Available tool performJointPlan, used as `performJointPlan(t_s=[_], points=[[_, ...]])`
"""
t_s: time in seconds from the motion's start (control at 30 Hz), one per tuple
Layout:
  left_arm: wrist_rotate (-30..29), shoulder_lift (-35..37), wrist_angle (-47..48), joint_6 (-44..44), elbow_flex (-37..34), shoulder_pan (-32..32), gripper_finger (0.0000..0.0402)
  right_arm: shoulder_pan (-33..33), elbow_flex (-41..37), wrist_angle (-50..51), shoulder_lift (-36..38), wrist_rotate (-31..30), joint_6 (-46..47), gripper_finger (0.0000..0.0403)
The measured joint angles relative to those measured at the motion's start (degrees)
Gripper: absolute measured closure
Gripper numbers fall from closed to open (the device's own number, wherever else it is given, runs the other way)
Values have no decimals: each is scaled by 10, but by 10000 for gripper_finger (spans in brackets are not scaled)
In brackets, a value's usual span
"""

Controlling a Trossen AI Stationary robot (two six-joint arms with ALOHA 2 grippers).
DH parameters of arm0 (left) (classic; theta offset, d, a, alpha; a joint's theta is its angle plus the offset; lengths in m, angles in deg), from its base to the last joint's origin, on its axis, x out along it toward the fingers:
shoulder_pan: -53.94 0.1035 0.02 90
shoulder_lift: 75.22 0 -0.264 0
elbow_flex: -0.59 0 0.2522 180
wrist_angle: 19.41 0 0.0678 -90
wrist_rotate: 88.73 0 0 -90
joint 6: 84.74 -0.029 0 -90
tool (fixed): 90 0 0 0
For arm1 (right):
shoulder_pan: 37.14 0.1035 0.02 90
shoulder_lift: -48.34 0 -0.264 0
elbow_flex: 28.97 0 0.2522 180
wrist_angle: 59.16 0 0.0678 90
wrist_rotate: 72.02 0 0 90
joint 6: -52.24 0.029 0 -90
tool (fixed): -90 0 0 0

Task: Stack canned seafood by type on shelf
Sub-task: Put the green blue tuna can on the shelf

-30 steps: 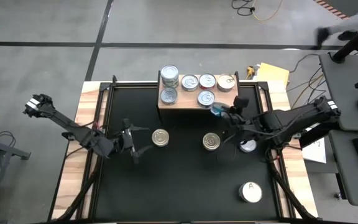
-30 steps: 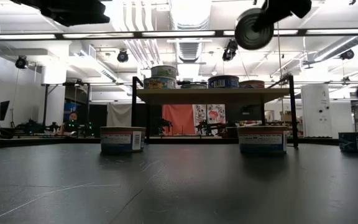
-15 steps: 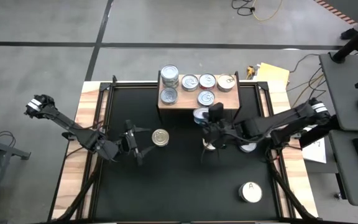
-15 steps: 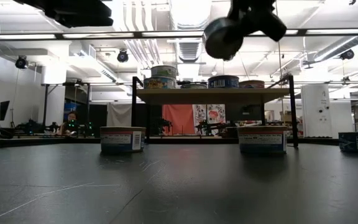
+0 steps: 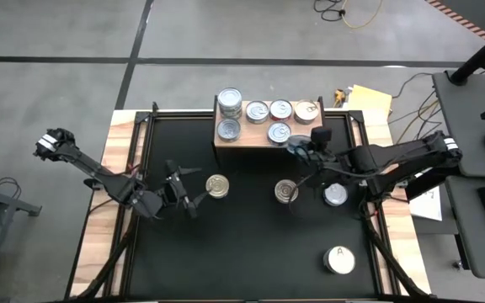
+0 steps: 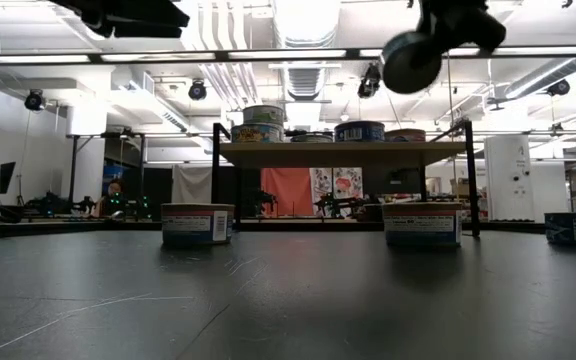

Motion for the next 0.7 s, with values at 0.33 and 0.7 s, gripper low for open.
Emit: performJointPlan(t_s=[0.33,0.7], points=[[-15,1,12,-28,37,0,86,-5,-67,35,-3,-27,54,282],[-21,1,20,-84,64,1,86,-40,-112,23,-3,-32,85,282]])
